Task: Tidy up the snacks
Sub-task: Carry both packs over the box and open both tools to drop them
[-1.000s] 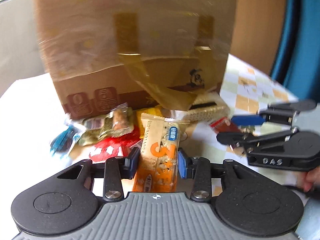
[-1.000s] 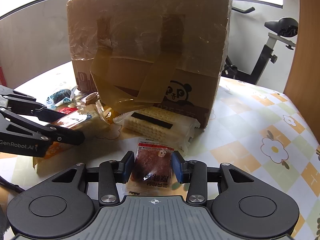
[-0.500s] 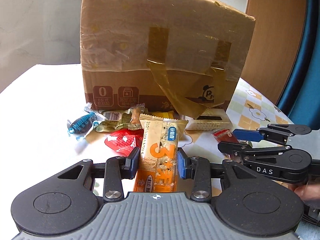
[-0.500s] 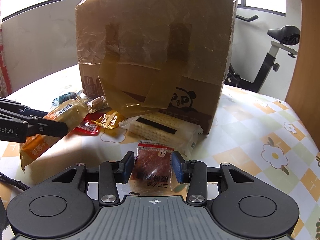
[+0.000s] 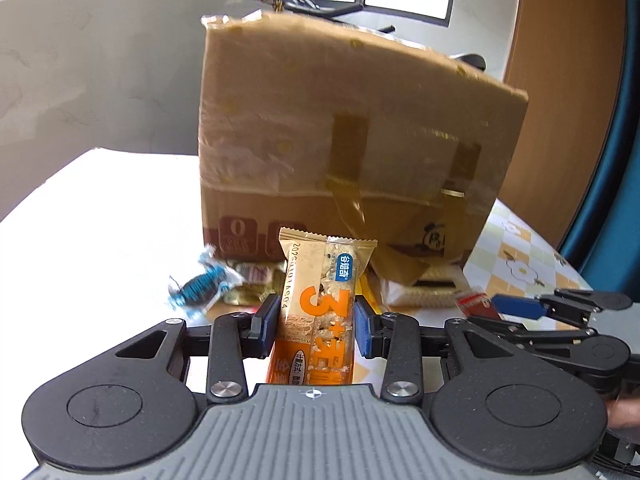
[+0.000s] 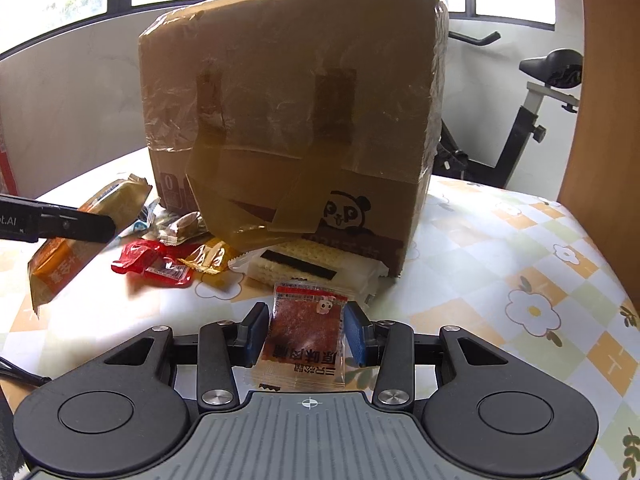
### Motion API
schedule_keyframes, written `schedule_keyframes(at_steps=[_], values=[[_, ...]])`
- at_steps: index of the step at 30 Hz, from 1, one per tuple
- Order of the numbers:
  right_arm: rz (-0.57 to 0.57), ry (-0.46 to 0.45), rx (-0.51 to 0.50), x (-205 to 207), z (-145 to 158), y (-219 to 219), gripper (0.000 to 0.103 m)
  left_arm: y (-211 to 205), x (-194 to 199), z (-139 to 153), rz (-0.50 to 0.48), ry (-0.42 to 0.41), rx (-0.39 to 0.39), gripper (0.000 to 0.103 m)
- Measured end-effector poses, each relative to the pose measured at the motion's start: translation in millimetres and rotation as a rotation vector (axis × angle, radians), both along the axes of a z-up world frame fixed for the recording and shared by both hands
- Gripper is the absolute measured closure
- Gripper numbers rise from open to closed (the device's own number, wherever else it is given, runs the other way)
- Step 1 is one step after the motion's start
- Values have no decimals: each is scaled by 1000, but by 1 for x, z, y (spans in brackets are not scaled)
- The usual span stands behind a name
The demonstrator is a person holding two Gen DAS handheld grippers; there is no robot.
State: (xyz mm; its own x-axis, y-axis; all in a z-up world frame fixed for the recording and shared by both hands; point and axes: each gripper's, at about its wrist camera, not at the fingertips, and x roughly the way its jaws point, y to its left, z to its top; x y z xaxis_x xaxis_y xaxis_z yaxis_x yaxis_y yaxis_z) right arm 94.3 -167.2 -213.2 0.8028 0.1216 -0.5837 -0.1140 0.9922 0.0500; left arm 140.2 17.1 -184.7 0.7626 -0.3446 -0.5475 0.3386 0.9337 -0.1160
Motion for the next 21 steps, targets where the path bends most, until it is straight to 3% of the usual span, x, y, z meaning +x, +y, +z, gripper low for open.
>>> schedule_keyframes(at_steps=[6,14,21], values=[[12,-102,-23,-4,43,-8,65,7,7,43,-1,-87,-47,62],[73,-305,-47,11,136,-22,65,-4,17,117,-40,-239,-89,62],[88,-316,-57,66,183,-37,65,-32,59,156,-93,-242,-125,62]])
